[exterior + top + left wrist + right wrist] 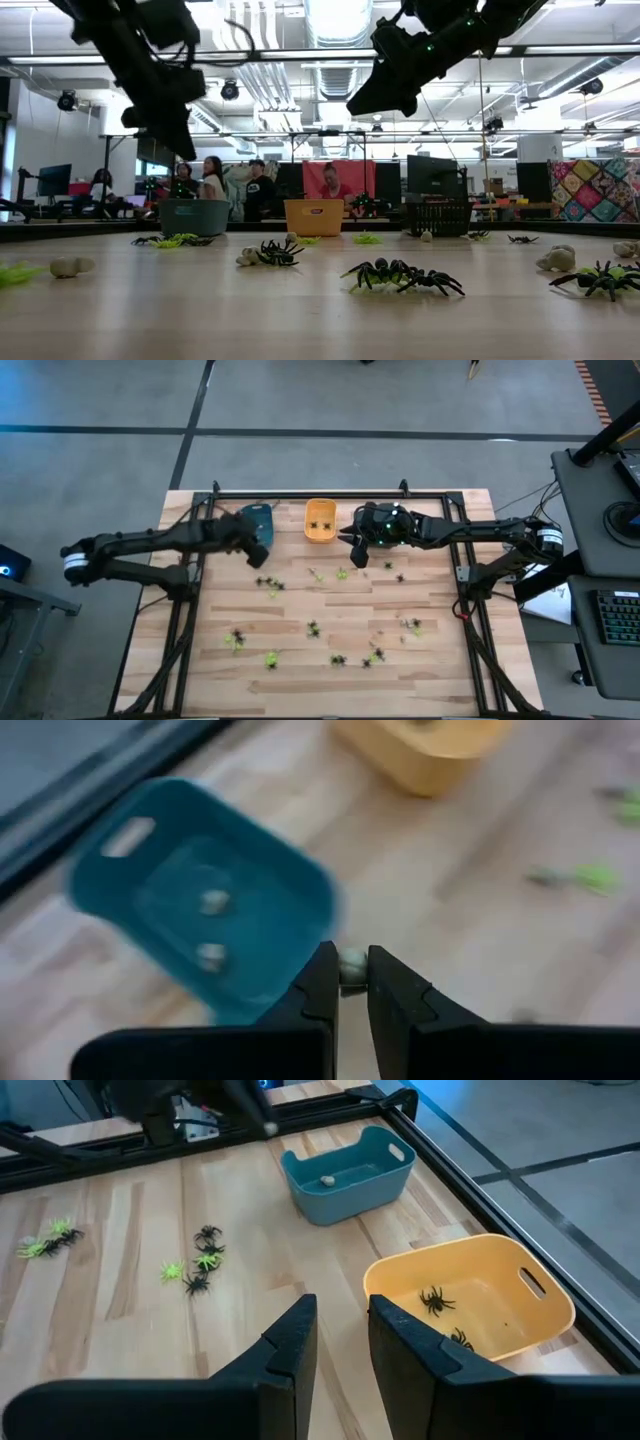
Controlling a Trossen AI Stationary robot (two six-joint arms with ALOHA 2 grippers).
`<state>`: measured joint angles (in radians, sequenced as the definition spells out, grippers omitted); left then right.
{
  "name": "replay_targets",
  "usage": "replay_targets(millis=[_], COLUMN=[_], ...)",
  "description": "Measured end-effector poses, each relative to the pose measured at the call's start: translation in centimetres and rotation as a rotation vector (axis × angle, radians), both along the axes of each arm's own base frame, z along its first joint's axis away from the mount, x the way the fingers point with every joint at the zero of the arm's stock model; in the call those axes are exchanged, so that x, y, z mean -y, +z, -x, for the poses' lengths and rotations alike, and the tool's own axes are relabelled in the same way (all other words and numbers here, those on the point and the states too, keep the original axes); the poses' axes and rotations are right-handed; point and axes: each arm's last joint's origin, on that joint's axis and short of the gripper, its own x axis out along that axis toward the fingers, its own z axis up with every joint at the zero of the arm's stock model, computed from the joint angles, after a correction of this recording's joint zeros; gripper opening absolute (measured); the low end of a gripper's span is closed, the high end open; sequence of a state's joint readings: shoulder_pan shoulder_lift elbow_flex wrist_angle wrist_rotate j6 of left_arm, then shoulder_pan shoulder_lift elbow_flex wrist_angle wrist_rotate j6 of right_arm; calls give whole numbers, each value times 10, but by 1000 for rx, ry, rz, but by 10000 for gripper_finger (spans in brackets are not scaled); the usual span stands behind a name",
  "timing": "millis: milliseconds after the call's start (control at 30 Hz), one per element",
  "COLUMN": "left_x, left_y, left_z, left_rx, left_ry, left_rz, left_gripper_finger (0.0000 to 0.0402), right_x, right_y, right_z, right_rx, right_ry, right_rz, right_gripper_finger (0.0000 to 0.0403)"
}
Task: Sort Halloween decoration
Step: Put the white skull toy into the blue bin, then put the green spider toy into the black bin
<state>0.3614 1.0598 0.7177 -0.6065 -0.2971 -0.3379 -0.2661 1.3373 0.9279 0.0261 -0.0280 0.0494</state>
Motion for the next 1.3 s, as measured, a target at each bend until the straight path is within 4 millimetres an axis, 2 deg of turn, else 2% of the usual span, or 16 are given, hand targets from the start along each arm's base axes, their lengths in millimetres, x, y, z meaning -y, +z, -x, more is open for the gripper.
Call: replay_targets(millis=[267,500,700,900,1167,1300], left_x=[-49,-72,-78,-78,-73,-64], left_y=[-20,-42,-48,-46,-31,-20], left_z=[-3,-12,-20,-20,-15,-12], left_rx=[-58,-160,-205,-208,-164,-94], left_ry=[36,54,44,29,19,-60], left_rz=[3,46,49,38,16,46], left_gripper_finger=[8,30,67,101,116,116], right_x=[0,0,0,0,0,0], right_y=[0,0,0,-2,-2,-2], right_z=[0,0,0,1,1,1], right_rx=[-1,-1,-3,-17,-23,-24], right_ry=[0,-1,-1,0,0,0], right_rz=[1,1,1,-3,-5,-5], right_gripper_finger=[86,80,88,93,85,82])
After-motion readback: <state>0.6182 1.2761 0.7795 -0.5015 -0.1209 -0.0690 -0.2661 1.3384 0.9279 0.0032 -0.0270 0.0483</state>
